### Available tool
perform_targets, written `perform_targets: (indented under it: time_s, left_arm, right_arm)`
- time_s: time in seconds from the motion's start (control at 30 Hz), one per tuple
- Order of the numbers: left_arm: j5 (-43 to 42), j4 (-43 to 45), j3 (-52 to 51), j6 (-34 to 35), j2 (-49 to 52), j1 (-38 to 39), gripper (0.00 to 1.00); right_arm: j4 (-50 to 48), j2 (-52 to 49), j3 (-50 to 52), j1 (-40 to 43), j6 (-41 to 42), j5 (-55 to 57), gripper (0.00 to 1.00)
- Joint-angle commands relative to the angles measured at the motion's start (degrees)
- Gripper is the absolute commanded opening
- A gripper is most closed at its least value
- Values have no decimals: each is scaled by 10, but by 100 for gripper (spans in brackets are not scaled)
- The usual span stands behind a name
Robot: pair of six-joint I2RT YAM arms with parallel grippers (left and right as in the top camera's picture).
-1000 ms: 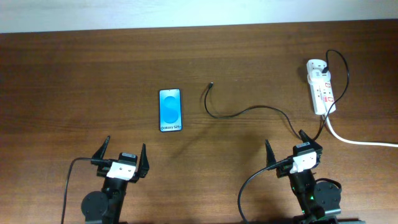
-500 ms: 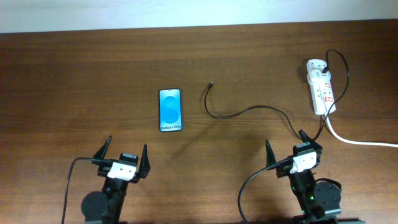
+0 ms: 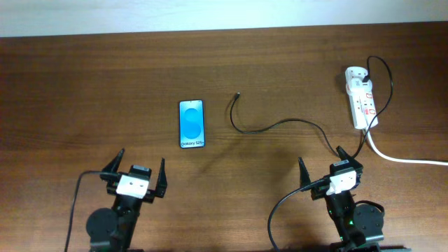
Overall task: Plug charger to phone and switch on socket
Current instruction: 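Move the left gripper over the blue phone and lower toward it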
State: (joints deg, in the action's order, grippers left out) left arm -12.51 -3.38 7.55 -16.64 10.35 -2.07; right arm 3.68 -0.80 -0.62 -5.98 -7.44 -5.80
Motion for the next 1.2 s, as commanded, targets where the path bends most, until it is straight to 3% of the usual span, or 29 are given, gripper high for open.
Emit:
perform_targets:
  time_s: [0.0, 0.33, 0.63, 0.9, 1.17]
  left_arm:
    - [-8, 3, 46, 9, 49, -3, 99]
    - [-48, -19, 169, 10, 206, -3, 99]
    - [-114, -153, 395, 10, 448, -2, 99]
    - [-113, -339, 643, 9, 663, 52, 99]
    - [-43, -588, 906, 9, 888, 129, 99]
  right_arm:
    - [4, 6, 3, 4, 4, 5, 98]
    - [4, 6, 3, 4, 4, 5, 98]
    - [4, 6, 3, 4, 4, 5, 98]
    - [4, 6, 3, 4, 4, 5, 98]
    - [4, 6, 3, 4, 4, 5, 98]
